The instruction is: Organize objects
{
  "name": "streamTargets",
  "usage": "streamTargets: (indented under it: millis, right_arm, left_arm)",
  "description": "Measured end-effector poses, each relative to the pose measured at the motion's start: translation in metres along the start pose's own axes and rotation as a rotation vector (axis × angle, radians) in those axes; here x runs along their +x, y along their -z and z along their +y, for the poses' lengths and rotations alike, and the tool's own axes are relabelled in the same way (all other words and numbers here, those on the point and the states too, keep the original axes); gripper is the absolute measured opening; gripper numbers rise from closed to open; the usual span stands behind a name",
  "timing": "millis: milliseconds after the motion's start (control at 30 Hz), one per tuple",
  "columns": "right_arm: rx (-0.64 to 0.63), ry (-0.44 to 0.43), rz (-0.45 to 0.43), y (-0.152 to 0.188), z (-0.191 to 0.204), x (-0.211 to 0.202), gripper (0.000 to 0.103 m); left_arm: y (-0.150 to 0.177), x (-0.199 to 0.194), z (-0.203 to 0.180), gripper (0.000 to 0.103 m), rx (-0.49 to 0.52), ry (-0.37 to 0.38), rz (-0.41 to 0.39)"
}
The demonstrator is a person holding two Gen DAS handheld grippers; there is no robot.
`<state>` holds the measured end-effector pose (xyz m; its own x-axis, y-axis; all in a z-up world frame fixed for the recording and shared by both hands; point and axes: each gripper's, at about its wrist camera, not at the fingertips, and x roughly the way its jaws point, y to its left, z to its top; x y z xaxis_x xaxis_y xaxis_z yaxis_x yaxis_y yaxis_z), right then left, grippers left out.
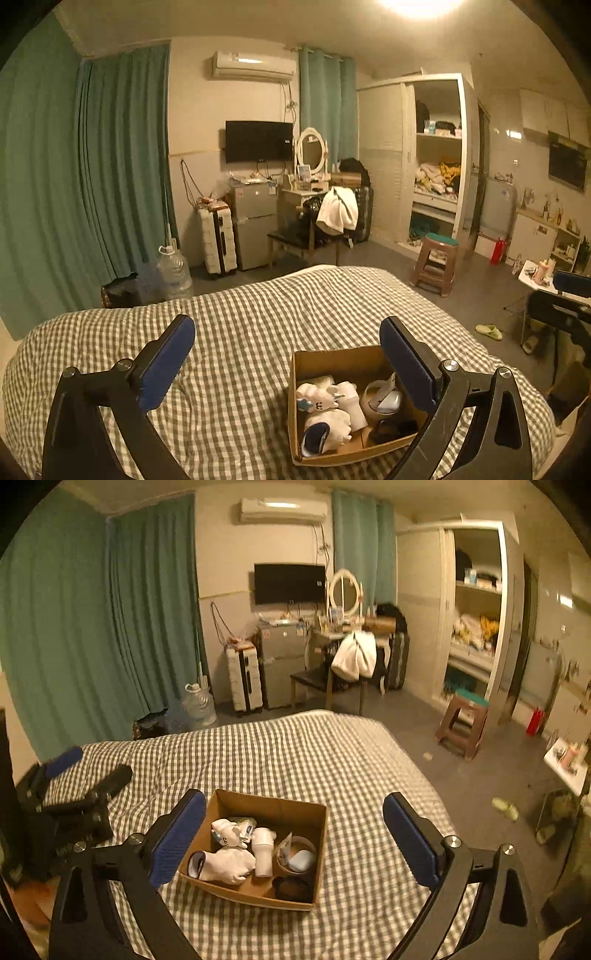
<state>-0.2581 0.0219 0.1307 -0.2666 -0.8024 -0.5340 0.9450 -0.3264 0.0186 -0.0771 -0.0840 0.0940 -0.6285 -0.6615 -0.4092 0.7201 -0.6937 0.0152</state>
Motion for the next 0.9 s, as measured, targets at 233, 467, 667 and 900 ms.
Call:
streamTargets:
  millis: [233,467,667,900]
  right_arm:
    - [-0.02,-0.028,-0.101,0.029,-0.001,-0.049,0.101]
    - [0.005,-0.02,-0.138,0.088,-0.012,-0.048,0.102]
    - [0.051,-0.05,-0.207,0.129,-0.019,-0.043,0.102]
    - [-0.038,-0.044,-0.289,0.146,-0.01,-0.041,0.102]
  left_arm:
    - [0.015,-0.036,0.007,0.103,-0.03,0.039,0.004]
    - [0.043,-0.065,-0.012,0.103,0.025,0.034,-0.079]
    - [0.07,-0.079,-0.024,0.103,0.008,-0.031,-0.158]
    - [0.111,-0.062,-0.027,0.103,0.021,-0.066,-0.115]
